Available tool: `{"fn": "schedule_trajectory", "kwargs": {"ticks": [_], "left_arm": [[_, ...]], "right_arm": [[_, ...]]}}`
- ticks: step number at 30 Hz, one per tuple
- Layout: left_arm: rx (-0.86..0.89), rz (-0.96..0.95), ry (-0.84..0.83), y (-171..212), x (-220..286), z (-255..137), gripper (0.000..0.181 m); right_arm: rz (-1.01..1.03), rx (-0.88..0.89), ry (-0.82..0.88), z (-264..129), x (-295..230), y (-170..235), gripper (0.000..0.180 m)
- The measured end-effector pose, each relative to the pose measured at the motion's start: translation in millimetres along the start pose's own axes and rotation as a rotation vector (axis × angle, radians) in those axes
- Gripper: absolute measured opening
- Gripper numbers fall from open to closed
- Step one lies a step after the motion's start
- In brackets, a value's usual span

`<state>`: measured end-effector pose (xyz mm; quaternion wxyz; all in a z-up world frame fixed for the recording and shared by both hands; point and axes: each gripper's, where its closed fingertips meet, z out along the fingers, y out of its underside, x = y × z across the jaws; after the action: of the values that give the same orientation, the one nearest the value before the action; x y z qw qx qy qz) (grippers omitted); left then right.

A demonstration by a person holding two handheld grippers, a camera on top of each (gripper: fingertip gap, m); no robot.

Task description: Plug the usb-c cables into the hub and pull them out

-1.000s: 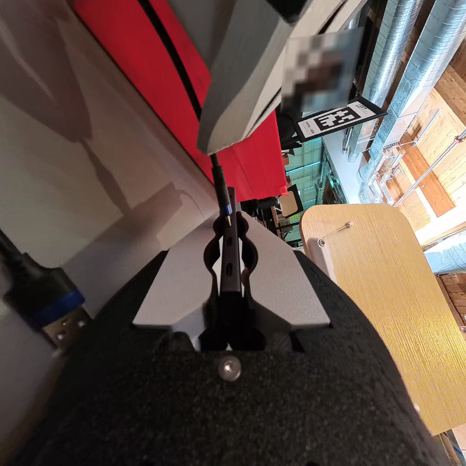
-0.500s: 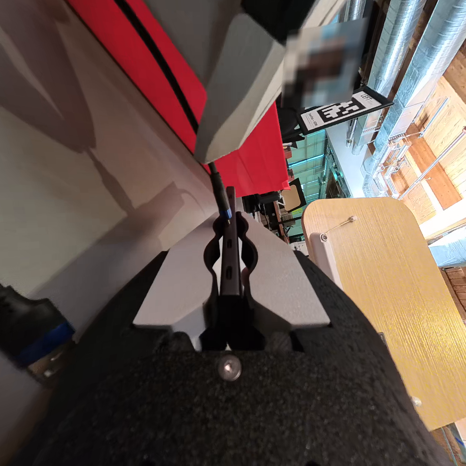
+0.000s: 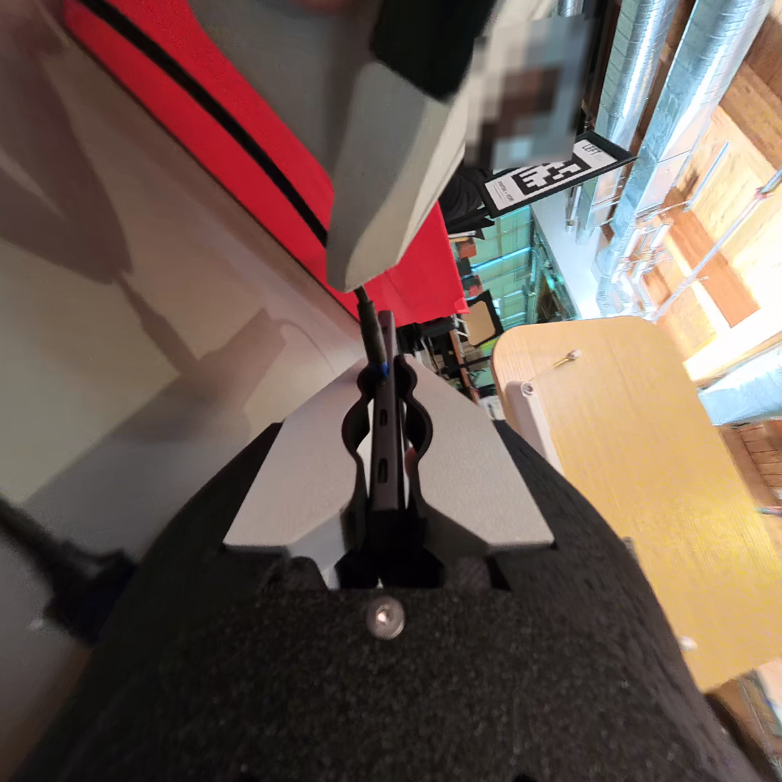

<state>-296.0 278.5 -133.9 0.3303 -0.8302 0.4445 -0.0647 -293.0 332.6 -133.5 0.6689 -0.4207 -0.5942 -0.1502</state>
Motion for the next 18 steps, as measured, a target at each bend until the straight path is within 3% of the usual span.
{"fn": "schedule_trajectory", "kwargs": {"ticks": [6, 9, 18], "left_arm": [[0.05, -0.004, 0.037, -5, -9, -13, 0.002], [0.011, 0.011, -0.03, 3, -26, -17, 0.003], [0.026, -0.029, 0.021, 4, -15, -7, 0.002]], "right_arm": [[0.003, 0.013, 0.004, -1, 0, -4, 0.009], [0.016, 0.043, 0.003, -1, -1, -12, 0.01], [0.003, 0.02, -0.008, 0, -3, -5, 0.009]]}}
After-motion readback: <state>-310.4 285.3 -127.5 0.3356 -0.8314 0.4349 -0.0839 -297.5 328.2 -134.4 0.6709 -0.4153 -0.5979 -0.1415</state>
